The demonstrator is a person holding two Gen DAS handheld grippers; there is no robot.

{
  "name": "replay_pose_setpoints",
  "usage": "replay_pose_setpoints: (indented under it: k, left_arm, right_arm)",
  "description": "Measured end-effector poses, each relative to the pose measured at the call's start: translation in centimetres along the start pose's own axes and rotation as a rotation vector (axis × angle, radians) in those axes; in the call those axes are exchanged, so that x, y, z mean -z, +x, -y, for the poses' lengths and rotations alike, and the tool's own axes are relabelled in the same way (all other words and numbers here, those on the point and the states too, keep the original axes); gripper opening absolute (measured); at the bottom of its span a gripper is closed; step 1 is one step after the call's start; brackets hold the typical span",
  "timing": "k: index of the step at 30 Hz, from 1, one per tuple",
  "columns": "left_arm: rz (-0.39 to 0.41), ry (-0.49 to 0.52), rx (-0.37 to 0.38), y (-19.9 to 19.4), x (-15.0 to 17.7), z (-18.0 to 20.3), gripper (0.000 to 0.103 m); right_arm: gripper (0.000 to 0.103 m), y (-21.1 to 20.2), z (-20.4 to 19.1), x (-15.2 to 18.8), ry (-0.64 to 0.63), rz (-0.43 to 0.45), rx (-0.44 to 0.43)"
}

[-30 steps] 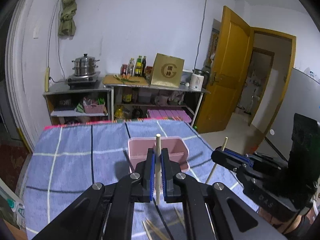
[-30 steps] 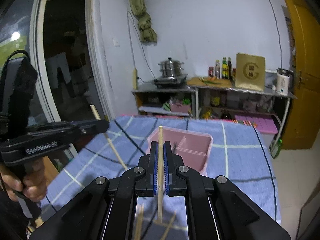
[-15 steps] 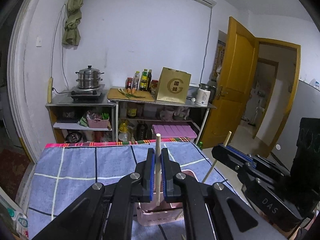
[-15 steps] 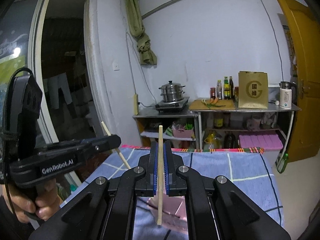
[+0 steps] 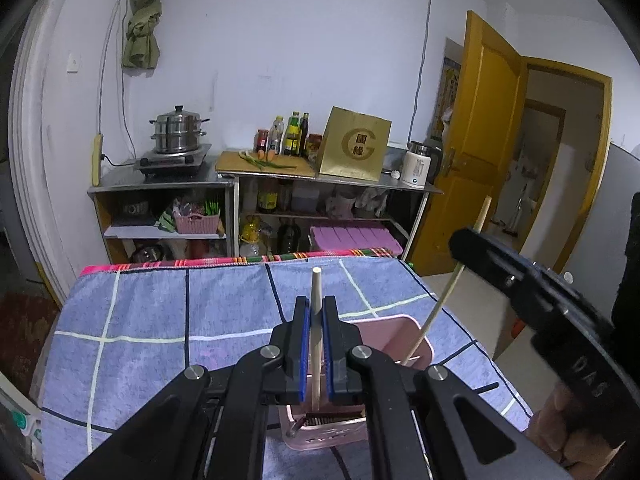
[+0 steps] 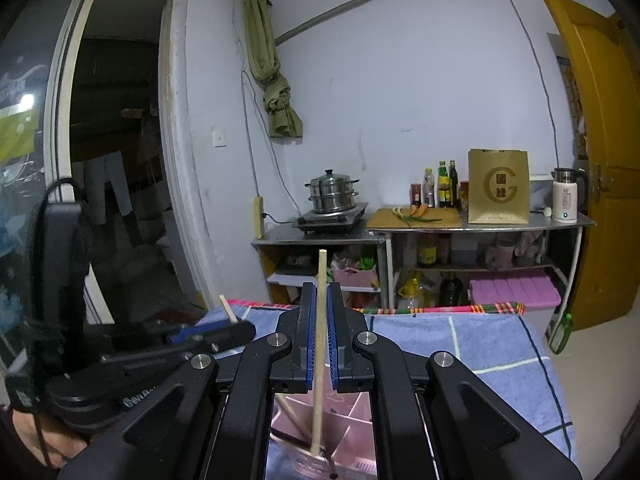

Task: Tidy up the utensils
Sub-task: 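Lower the wooden chopsticks into the basket and open both tools, then withdraw both open tools back over the remaining wooden chopsticks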

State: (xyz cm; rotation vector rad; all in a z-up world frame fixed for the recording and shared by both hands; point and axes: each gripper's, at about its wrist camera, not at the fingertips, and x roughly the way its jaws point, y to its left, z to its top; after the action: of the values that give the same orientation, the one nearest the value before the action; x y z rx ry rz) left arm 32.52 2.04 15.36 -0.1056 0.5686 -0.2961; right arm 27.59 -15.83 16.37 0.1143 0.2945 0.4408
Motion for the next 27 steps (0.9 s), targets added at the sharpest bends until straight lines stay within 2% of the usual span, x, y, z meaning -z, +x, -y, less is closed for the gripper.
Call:
replay_pose_setpoints:
  k: [7,22,27]
  left_arm:
    - [-0.012,0.002,0.008,0.6,0.6,-0.1,0.006]
    - [-0.058,-0.012,0.014,0.8,2.9,-0.2,0.006]
    - [-0.05,0.002,0.016,-0.5,3.4,0.3,0.014]
  right_arm:
    - [0.005,0.7,-0.2,0.5,-0.017,-0.008,0.006]
    - [0.007,1.2,0.3,3.9,-0.034,-0.144,0.004]
    - [0.011,-0.2,0.6,4.0,-0.018,-0.138,0.002]
